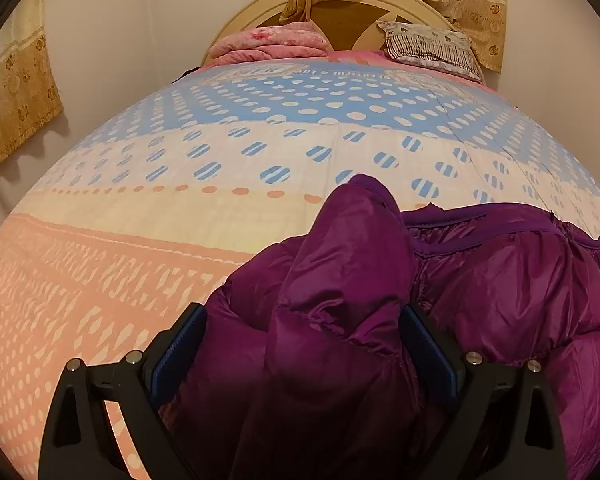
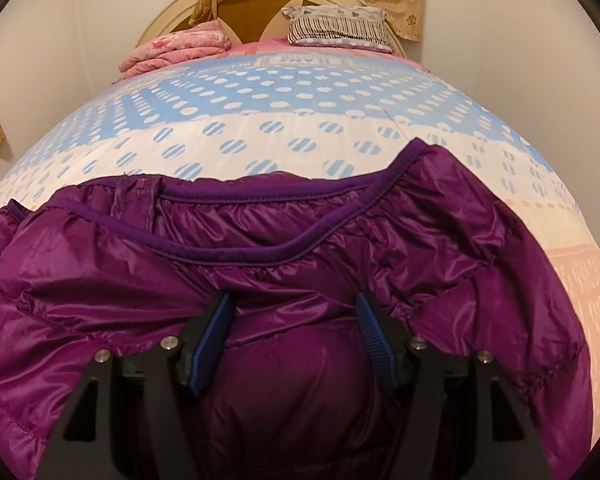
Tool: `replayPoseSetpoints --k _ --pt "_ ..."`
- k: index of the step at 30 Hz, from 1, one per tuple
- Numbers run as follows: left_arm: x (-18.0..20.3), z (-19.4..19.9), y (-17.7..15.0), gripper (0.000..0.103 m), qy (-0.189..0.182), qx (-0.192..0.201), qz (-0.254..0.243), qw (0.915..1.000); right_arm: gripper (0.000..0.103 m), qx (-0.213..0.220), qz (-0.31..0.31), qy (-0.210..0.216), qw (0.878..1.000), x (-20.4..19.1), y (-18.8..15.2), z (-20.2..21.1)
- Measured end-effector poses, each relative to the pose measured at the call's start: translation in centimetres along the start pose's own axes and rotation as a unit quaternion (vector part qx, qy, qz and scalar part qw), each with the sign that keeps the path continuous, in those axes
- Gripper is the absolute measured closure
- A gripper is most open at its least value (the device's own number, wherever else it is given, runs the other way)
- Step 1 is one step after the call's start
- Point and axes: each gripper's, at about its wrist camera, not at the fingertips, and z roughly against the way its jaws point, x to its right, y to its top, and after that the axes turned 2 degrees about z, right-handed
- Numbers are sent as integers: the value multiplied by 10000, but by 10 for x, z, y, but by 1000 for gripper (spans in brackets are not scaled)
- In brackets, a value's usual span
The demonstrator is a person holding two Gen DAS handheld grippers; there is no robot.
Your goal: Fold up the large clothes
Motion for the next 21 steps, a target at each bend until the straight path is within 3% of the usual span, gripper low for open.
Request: replayPoseSetpoints --k 14,21 --pt "0 -4 1 6 -5 -64 -7 10000 36 -12 82 -117 9999 -3 0 -1" --pt "-10 -18 3 1 -312 -429 245 9983 36 -9 80 -116 9999 -4 0 -1"
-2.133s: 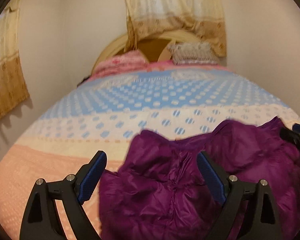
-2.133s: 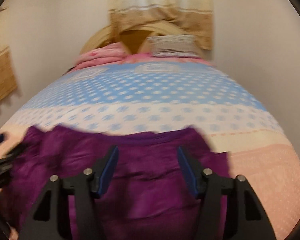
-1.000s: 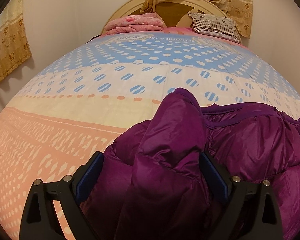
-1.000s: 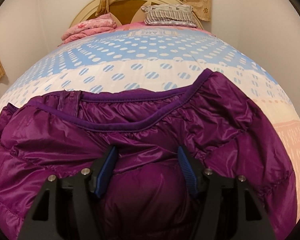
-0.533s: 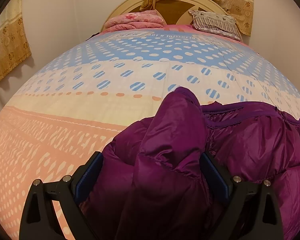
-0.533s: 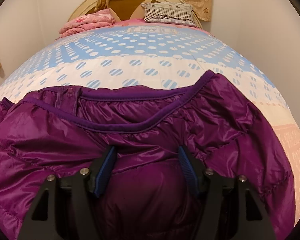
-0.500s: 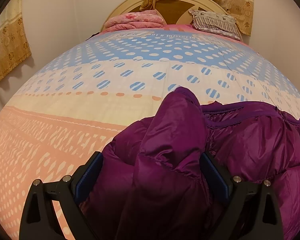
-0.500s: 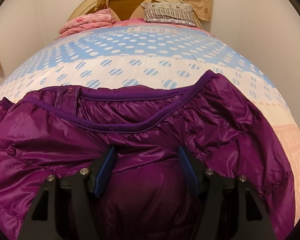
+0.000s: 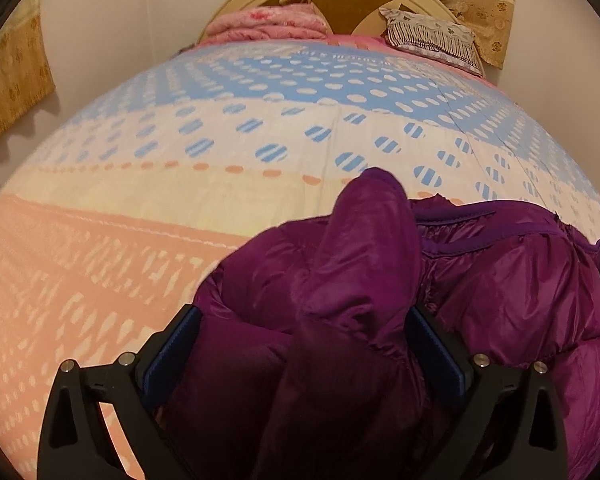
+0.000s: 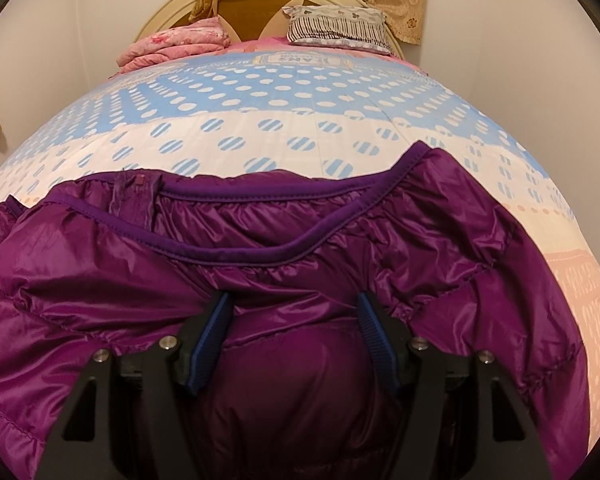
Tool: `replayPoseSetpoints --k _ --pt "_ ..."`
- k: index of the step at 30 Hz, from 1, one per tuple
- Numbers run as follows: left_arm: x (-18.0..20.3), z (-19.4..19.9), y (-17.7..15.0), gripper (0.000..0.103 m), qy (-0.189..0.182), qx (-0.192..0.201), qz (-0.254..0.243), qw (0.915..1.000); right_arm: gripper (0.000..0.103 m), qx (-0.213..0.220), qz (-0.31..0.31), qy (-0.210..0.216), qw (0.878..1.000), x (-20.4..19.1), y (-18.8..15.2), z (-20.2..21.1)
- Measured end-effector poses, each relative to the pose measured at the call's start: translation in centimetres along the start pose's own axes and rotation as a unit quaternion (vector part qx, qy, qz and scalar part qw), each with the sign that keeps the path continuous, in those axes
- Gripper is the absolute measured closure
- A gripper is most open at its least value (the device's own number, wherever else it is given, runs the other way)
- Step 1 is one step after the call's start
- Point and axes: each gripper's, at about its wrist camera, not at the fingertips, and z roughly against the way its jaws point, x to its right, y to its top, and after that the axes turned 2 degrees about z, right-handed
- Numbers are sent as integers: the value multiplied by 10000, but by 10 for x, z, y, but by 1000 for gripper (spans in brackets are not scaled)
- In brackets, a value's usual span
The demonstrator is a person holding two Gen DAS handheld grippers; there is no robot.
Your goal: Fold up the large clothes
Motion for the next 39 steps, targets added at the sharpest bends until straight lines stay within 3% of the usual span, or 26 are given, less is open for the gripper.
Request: replayPoseSetpoints --k 4,7,10,14,18,21,23,26,27,30,31,35,37,39 --pt "-6 2 3 1 -317 -204 89 9993 35 -25 19 -4 10000 0 0 0" --pt "-19 43 -7 1 -507 37 318 9982 34 -100 40 164 9998 6 3 7" --pt "-36 94 -31 1 -953 293 448 9940 33 356 -91 222 9991 6 -1 56" --pt "-53 116 -77 1 -871 194 444 9950 21 788 221 516 9953 -19 -18 105" --pt "-59 101 -109 1 -852 -57 627 9944 22 500 824 293 9949 -46 -40 90" --pt "-58 108 -114 2 -986 183 699 9925 22 342 829 146 9959 -47 -61 66" --pt "-53 108 -114 10 -1257 159 678 9896 20 437 1003 -12 9940 -52 -66 62" --pt "-45 109 -113 37 -1461 182 627 9871 20 334 993 -5 9945 -50 -64 59" --pt "-43 110 -112 56 -1486 243 578 9869 20 338 989 -6 9945 -49 -64 58" --pt "-40 116 -110 81 -1547 363 511 9860 20 352 1011 -29 9943 -51 -63 59" --pt "-40 119 -110 86 -1603 418 471 9851 20 333 986 17 9946 -50 -62 62" --pt "-50 119 -104 88 -1783 515 564 9810 19 463 702 198 9963 -42 -64 94" --pt "-56 121 -106 89 -1924 547 606 9779 12 400 772 64 9962 -47 -73 96" --pt "-59 122 -107 89 -2054 557 666 9748 13 222 1071 -85 9940 -58 -88 82"
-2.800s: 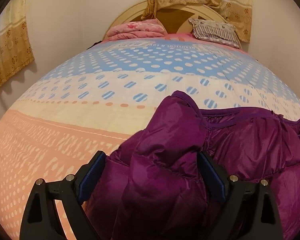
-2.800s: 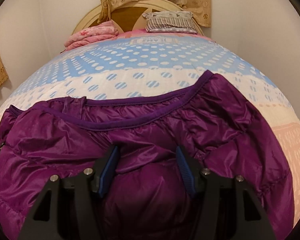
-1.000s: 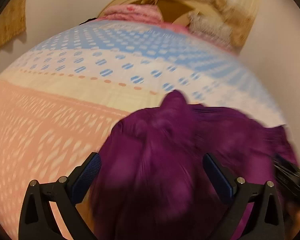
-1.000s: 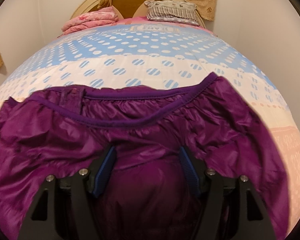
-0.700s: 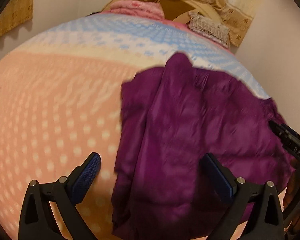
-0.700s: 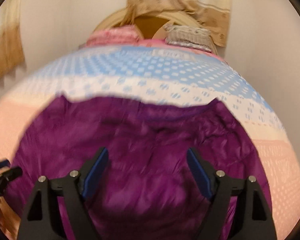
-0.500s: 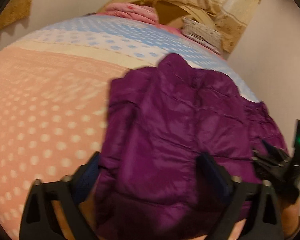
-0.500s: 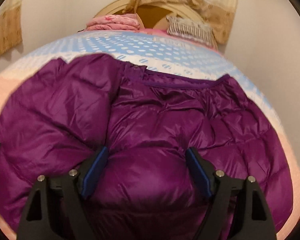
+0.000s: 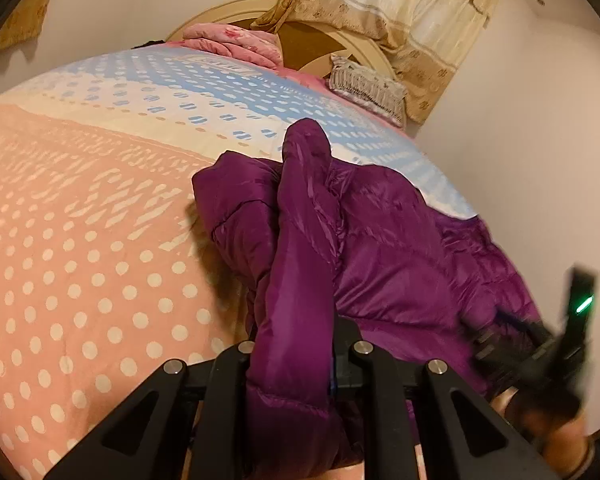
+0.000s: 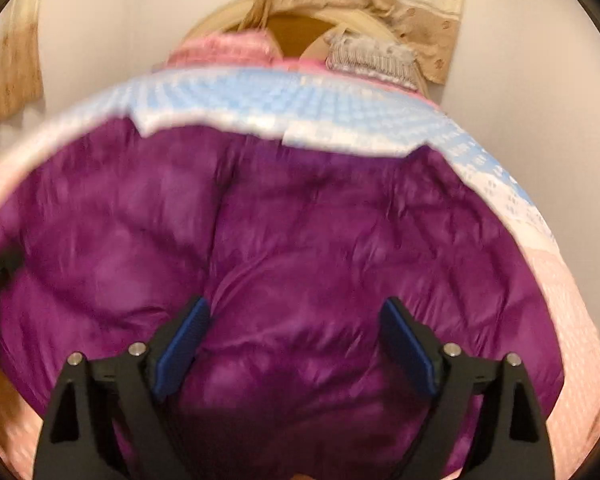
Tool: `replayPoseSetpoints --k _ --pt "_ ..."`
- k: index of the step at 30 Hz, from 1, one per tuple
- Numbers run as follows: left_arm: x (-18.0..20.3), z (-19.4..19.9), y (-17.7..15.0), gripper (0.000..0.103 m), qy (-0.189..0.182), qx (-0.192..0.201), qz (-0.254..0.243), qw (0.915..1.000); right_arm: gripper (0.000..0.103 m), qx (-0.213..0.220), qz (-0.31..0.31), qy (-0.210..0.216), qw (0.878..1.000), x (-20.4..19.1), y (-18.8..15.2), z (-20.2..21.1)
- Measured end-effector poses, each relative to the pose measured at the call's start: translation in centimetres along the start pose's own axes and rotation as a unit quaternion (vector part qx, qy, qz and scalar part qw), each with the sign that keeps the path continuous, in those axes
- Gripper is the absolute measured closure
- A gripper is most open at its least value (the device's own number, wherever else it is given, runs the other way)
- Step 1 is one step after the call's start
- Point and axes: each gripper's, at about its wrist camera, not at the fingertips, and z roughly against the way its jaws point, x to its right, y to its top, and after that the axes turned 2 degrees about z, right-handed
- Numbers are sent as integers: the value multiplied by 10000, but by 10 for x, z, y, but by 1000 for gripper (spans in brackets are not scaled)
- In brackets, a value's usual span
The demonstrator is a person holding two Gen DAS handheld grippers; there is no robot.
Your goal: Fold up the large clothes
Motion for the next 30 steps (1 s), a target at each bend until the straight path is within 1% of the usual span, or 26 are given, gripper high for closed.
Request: replayPoseSetpoints --k 1,4,7,11,13,14,16,17,18,20,21,22,23,24,26,27,29,30 --pt "0 1 0 90 -41 3 28 10000 13 95 50 -97 9999 -5 -3 -2" --pt "1 11 5 92 -161 91 83 9998 13 -62 -92 -106 9999 -7 2 -4" --pt "1 30 10 93 -328 227 155 9991 16 -66 -45 -116 9999 -17 6 0" --pt "-4 68 17 93 -253 524 134 9982 16 101 112 73 9999 -61 5 8" --pt "-5 90 23 93 -121 670 24 9977 16 233 234 265 9991 -80 7 13" --pt "-3 97 25 93 -60 708 -53 9975 16 278 262 387 9985 -82 8 16" --pt "5 112 33 93 64 819 -270 9963 17 307 184 791 9962 -75 12 26" --pt "11 117 35 93 74 864 -351 9956 17 343 129 868 9956 -69 13 31" --pt "21 121 39 93 90 926 -489 9945 17 491 36 874 9950 -53 14 44" --pt "45 124 45 93 61 1037 -794 9914 14 772 -163 645 9948 -14 13 63" --pt "61 124 47 93 19 1096 -976 9892 9 809 -306 517 9949 7 13 66" --pt "77 121 48 93 -13 1140 -1155 9867 6 822 -545 318 9946 37 13 68" --pt "97 117 49 93 -64 1174 -1394 9832 6 812 -706 184 9940 57 14 67" --pt "119 111 49 93 -119 1203 -1640 9790 6 780 -935 3 9926 85 10 66" --pt "154 95 47 93 -211 1155 -2011 9725 6 688 -1308 -333 9885 127 1 60" --pt "174 84 46 93 -256 1103 -2198 9689 6 589 -1572 -416 9849 154 -9 56" --pt "205 63 39 93 -311 1014 -2543 9613 6 503 -1901 -509 9792 180 -28 55" --pt "224 49 32 93 -311 943 -2795 9550 6 463 -1993 -587 9771 189 -37 54"
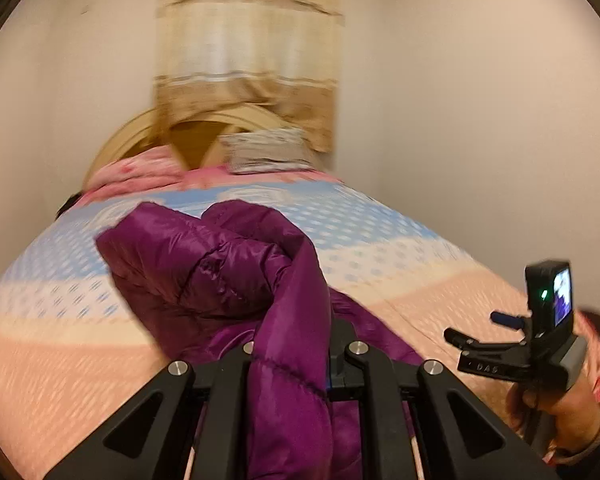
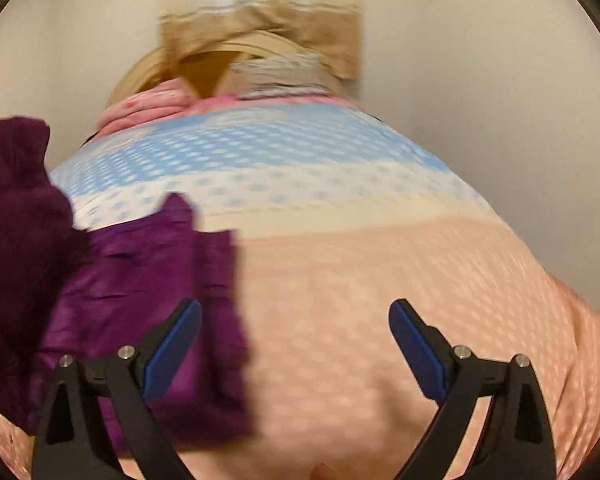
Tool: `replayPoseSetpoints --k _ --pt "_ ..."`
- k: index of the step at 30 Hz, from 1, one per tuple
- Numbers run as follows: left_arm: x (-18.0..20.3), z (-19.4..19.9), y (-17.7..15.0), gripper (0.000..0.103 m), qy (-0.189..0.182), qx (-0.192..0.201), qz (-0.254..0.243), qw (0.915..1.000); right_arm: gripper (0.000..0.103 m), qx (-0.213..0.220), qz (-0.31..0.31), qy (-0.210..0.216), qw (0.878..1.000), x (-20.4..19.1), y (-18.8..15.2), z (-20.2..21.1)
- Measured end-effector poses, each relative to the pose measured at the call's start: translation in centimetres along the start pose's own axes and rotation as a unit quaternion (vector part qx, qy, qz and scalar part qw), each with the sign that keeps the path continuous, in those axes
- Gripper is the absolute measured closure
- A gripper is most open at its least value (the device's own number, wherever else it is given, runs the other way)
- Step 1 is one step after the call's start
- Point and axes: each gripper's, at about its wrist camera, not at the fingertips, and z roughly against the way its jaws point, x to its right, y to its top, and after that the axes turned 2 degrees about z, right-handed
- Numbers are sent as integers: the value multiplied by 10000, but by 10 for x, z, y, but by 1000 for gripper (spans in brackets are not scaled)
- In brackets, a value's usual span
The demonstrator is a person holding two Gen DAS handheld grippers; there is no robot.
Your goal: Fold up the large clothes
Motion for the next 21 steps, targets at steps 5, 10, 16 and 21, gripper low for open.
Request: replayPoseSetpoints --k 5,10,16,21 --pt "73 -65 -24 93 -213 -436 -961 9942 6 -238 -254 -178 9992 30 -13 -8" --pt "120 -110 -68 92 -258 -960 -1654 9812 6 -432 -441 -224 9978 49 -29 -5" --pt "127 -88 -57 33 -415 -867 -1578 9828 6 -444 -540 -277 9972 61 -28 -10" --pt "132 -25 -29 26 -541 -251 -1672 9841 6 -409 -544 -330 9971 64 -20 -10"
